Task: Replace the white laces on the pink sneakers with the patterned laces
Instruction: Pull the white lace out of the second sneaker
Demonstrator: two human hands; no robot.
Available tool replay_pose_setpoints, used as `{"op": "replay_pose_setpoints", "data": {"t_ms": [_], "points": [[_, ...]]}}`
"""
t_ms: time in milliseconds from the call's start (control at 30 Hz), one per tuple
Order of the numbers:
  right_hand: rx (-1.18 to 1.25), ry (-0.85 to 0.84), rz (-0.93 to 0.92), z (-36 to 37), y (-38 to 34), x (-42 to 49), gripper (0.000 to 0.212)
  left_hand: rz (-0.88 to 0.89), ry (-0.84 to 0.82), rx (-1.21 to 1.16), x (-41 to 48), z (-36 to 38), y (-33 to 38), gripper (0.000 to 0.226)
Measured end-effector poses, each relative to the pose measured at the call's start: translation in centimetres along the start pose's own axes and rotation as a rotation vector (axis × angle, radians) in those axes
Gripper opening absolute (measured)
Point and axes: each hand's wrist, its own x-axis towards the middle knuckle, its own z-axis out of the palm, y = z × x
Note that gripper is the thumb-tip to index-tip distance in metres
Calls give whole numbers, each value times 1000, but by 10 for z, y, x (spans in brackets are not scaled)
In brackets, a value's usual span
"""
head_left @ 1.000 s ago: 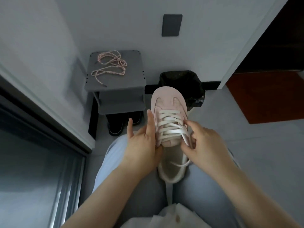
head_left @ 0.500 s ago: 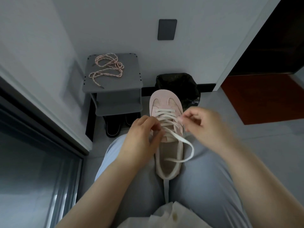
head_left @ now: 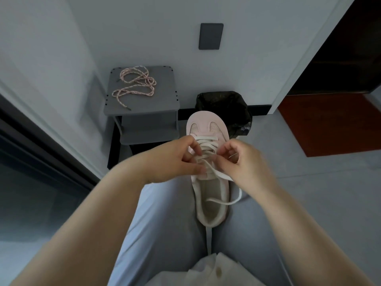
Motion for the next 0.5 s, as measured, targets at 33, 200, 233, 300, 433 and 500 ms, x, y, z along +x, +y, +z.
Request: {"op": "replay_pose_setpoints", "data": {"t_ms": [33,200,233,300,433,500], "points": [[0,-7,-15,0,0,0,10,-11,-57,31,-2,-3,2,26],[-56,-14,-98,-1,-1,-2,11,-25,317,404,6,-4,-2,24],[-46,-20,-87,-1,0,-2,11,11,520,420,8,-2,-5,26],[5,-40,-23,0,2,-2,11,99,927,159,11,4,-9,31],[198,-68,120,-6,5,4,16,132,1026,-852,4,-27,-22,19],[269,-104,128,-8,4,6,17,82,914,-612,0,-40,-38,27]]}}
